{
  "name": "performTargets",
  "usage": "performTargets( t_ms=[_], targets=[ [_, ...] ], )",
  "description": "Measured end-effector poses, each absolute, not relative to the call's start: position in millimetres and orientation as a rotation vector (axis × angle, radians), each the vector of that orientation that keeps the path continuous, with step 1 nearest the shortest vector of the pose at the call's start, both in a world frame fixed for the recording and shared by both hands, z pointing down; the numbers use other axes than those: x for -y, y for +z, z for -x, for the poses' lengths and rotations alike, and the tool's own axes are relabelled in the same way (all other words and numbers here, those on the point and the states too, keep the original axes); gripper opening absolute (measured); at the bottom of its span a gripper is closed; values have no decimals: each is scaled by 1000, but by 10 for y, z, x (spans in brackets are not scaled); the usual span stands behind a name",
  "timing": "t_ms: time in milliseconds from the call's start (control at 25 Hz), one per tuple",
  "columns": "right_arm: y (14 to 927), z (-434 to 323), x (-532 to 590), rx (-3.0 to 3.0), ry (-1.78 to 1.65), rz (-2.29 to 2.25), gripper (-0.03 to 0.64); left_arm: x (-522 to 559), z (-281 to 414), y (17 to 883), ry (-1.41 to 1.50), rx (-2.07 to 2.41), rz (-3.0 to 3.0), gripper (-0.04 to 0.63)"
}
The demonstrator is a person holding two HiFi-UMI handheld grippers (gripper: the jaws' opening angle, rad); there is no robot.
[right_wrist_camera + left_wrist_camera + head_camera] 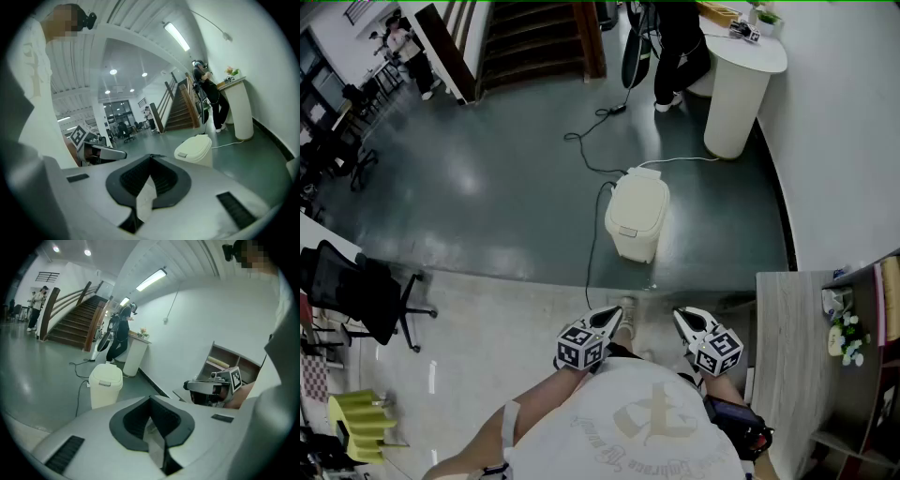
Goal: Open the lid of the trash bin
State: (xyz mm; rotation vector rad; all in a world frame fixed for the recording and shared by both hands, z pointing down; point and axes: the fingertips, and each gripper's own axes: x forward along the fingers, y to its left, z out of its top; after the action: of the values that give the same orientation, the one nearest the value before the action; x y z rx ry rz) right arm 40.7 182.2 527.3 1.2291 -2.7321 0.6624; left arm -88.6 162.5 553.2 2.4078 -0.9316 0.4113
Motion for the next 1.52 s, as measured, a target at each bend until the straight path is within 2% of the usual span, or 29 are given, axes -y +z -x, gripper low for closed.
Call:
performTargets(
  t_ms=[680, 1520],
  targets=[
    [5317, -250, -2252, 2771, 696, -1186, 5, -2155, 961, 5601, 441, 933, -2381, 15],
    [5384, -47, -1796, 2770, 732, -1086, 5, -1747, 1212, 5615, 409, 1035, -2332, 15]
  ],
)
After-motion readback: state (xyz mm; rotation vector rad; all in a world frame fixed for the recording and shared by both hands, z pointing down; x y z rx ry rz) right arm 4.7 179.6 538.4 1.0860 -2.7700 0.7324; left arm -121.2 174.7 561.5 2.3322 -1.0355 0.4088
